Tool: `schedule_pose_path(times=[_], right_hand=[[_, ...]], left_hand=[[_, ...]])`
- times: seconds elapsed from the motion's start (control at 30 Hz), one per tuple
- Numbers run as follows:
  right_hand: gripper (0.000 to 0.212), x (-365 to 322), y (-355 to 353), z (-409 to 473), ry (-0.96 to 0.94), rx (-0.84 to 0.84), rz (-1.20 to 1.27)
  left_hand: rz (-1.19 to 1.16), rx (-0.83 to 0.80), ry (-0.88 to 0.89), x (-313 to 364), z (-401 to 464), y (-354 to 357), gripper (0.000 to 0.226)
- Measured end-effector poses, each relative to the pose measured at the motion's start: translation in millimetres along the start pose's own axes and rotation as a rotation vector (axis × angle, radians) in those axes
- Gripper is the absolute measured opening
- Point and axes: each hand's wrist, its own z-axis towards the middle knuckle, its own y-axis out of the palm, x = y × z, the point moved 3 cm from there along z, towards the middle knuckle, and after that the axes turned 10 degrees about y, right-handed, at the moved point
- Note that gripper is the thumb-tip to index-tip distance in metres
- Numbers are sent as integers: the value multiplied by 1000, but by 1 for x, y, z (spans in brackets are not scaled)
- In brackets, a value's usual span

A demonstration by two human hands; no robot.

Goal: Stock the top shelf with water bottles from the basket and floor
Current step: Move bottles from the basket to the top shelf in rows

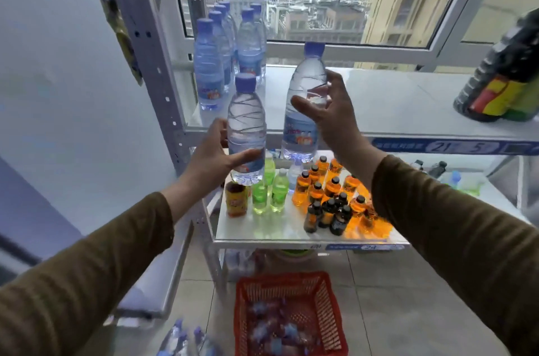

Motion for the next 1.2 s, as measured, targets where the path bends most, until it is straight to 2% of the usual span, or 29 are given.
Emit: schedule_pose_path(times=[0.2,0.37,0.77,1.0,1.2], right_hand=[[75,-21,-5,69,-93,-106,41],[69,-25,13,111,-84,-183,36],[69,-9,78,186,-32,-277,-77],[69,5,104,223,-89,-359,-92],[70,21,120,242,-123,-446,-42]], left_hand=[[31,186,17,22,39,8,65],[11,324,-8,29,64,6,54],[94,415,-56,-4,113,9,59],[197,470,-120,-10,138,23,53],[229,579,-197,-18,152,32,52]])
